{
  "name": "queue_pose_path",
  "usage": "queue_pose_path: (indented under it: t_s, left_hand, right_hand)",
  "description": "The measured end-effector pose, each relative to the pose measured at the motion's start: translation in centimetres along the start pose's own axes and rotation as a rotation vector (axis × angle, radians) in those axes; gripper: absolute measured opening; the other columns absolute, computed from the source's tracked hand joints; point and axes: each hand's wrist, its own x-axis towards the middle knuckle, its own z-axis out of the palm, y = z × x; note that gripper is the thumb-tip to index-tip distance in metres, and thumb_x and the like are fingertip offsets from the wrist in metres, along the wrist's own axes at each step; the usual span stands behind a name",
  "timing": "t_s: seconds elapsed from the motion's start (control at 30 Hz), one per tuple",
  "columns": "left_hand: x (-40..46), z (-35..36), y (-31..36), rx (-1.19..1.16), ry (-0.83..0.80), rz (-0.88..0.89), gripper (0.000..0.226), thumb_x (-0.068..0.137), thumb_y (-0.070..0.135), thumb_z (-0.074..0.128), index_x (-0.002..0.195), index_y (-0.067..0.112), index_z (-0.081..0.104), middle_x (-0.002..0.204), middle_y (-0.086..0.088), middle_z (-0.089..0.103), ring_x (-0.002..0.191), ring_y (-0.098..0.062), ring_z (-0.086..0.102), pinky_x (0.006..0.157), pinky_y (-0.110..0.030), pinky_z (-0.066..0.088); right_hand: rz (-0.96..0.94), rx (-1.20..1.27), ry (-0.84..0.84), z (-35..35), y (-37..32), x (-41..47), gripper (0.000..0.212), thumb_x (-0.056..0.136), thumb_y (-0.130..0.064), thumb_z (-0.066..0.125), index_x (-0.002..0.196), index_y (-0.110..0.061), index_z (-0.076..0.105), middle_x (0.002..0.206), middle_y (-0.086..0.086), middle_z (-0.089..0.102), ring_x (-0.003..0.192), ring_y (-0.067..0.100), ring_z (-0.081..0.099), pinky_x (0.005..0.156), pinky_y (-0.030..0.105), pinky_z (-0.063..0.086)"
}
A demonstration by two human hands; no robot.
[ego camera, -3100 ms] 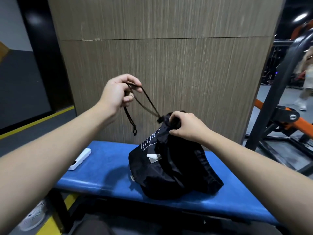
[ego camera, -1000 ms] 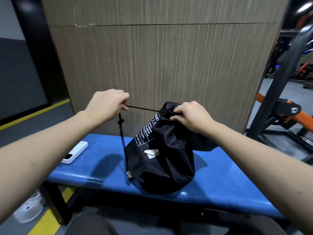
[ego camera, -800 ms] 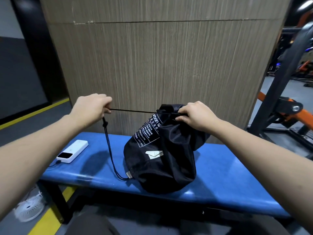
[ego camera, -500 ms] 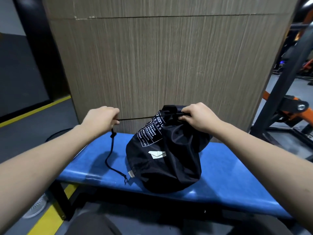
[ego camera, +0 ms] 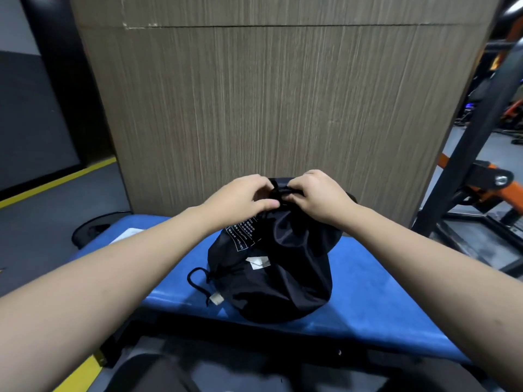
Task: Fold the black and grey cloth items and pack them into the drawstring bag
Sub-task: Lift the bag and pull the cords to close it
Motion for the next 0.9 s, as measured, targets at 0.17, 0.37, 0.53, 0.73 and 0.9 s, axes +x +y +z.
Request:
queue_pose_path:
  t_s: [0.17, 0.37, 0.53, 0.73, 0.9]
  left_hand:
    - [1.4, -0.7, 1.3, 0.047, -0.002, -0.006, 0.022, 0.09, 0.042, 0.065, 0.077, 0.027, 0.055, 0.068, 0.009, 0.062, 0.068, -0.01, 0.058, 0.064, -0.031, 0.044]
    - [0.9, -2.5, 1.3, 0.313, -0.025, 0.115, 0.028, 0.089, 0.047, 0.062, 0.079, 0.026, 0.047, 0.069, 0.007, 0.061, 0.066, -0.015, 0.054, 0.059, -0.032, 0.038]
    - [0.3, -3.7, 0.0, 0.555, -0.058, 0.18, 0.024, 0.096, 0.039, 0.054, 0.082, 0.025, 0.041, 0.07, 0.016, 0.056, 0.074, -0.012, 0.054, 0.062, -0.03, 0.039]
    - [-0.8, -5.8, -4.1, 0.618, -0.005, 0.106, 0.025, 0.098, 0.033, 0.05, 0.079, 0.024, 0.037, 0.088, 0.024, 0.07, 0.08, -0.015, 0.064, 0.058, -0.026, 0.039]
    - [-3.3, -6.4, -8.5, 0.661, 0.012, 0.006, 0.027, 0.098, 0.033, 0.054, 0.078, 0.023, 0.038, 0.074, 0.029, 0.064, 0.076, -0.016, 0.063, 0.052, -0.024, 0.031]
  right_hand:
    - [-0.033, 0.014, -0.023, -0.3, -0.3, -0.3, 0.031, 0.092, -0.038, 0.051, 0.084, -0.011, 0.063, 0.072, 0.008, 0.067, 0.075, 0.031, 0.056, 0.078, 0.037, 0.042]
    - [-0.099, -0.03, -0.059, -0.1, -0.6, -0.6, 0.035, 0.101, -0.036, 0.051, 0.083, -0.007, 0.059, 0.061, 0.001, 0.051, 0.064, 0.027, 0.044, 0.088, 0.034, 0.039]
    - [-0.123, -0.103, -0.093, -0.2, -1.5, 0.0, 0.027, 0.101, -0.034, 0.051, 0.083, -0.016, 0.058, 0.078, -0.003, 0.059, 0.089, 0.023, 0.06, 0.096, 0.036, 0.037]
    - [-0.075, -0.201, -0.088, -0.9, -0.2, -0.6, 0.026, 0.102, -0.036, 0.047, 0.096, -0.018, 0.064, 0.095, -0.003, 0.067, 0.1, 0.02, 0.059, 0.094, 0.035, 0.036]
    - [0.0, -0.191, -0.152, -0.7, 1.2, -1.9, 0.023, 0.102, -0.037, 0.047, 0.1, -0.021, 0.064, 0.1, -0.006, 0.067, 0.104, 0.019, 0.056, 0.092, 0.037, 0.037]
